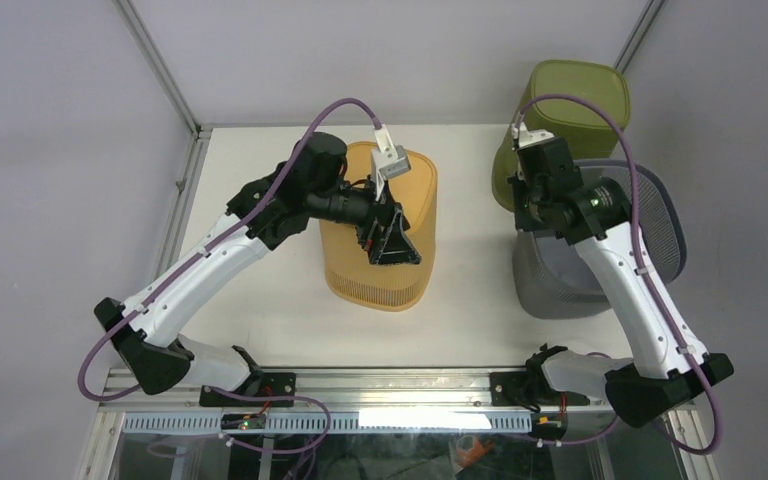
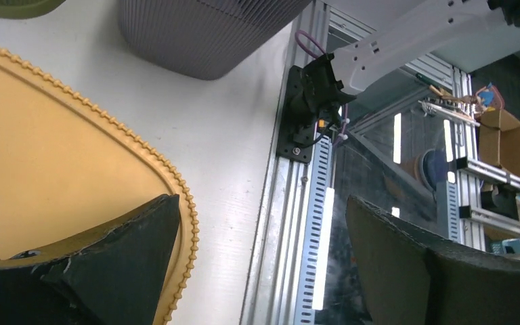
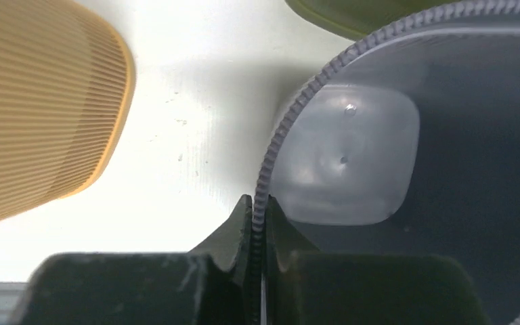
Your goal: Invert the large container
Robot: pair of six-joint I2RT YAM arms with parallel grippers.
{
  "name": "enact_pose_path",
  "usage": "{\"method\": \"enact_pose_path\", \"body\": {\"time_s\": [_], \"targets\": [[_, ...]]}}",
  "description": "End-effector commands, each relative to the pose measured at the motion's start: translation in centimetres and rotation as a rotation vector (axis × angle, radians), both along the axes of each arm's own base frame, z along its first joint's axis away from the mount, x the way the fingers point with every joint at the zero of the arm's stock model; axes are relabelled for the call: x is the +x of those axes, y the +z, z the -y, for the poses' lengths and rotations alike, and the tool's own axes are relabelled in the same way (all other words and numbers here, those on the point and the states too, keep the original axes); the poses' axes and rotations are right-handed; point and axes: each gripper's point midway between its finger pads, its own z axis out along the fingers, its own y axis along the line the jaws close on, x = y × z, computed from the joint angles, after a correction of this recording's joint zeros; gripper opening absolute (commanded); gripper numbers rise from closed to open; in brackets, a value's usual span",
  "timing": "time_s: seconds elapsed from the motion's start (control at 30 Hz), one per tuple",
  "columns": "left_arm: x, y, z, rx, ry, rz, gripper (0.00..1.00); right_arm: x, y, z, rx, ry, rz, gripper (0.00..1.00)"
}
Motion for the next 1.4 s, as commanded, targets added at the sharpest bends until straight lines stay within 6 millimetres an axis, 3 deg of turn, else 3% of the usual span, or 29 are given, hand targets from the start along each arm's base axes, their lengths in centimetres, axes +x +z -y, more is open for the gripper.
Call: {"method": "enact_pose_path", "body": {"time_s": [0.0, 0.17, 0.27, 0.4, 0.5, 0.57, 0.63, 0.73, 0.77, 0.9, 1.1, 1.23, 1.37], "targets": [[-4.5, -4.8, -1.0, 0.11, -0.132, -0.121, 0.95, 1.7, 2.4, -0.6, 0.093, -0.046, 0.028, 0.0], [-4.2, -7.6, -0.6, 0.169, -0.128, -0.109, 0.95, 3.0, 5.7, -1.3, 0.222, -0.095, 0.134, 0.0], [-2.5, -7.2, -0.2, 0.18, -0.076, -0.052, 0.95, 3.2, 6.5, -2.0, 0.283, -0.09, 0.165, 0.0], [2.0, -2.8, 0.1, 0.113, 0.131, 0.133, 0.96, 3.4, 5.9, -1.9, 0.29, -0.111, 0.161, 0.0], [3.9, 3.0, 0.2, -0.026, 0.23, 0.277, 0.96, 3.6, 6.0, -2.2, 0.305, -0.109, 0.174, 0.0], [3.3, 6.9, 0.4, -0.126, 0.213, 0.314, 0.97, 3.7, 6.4, -1.9, 0.304, -0.122, 0.193, 0.0], [1.4, 10.4, 0.9, -0.216, 0.139, 0.291, 0.99, 3.7, 7.0, -1.1, 0.29, -0.153, 0.226, 0.0], [-2.1, 11.4, 2.7, -0.283, -0.071, 0.15, 0.99, 3.4, 7.9, 0.7, 0.264, -0.221, 0.278, 0.0], [-3.1, 11.3, 3.2, -0.296, -0.123, 0.107, 0.99, 3.2, 8.2, 1.5, 0.256, -0.252, 0.297, 0.0], [-3.8, 6.3, 6.5, -0.21, -0.202, -0.066, 0.99, 2.3, 9.8, 3.3, 0.257, -0.312, 0.382, 0.0], [-4.2, 0.6, 8.6, -0.088, -0.257, -0.118, 0.99, 1.1, 11.3, 4.7, 0.245, -0.346, 0.442, 0.0], [-1.7, -4.0, 9.3, 0.039, -0.149, -0.107, 0.98, 1.0, 11.6, 5.0, 0.234, -0.349, 0.452, 0.0], [4.6, -8.7, 8.2, 0.185, 0.094, -0.063, 0.97, 0.9, 11.7, 5.2, 0.227, -0.353, 0.455, 0.0]]}}
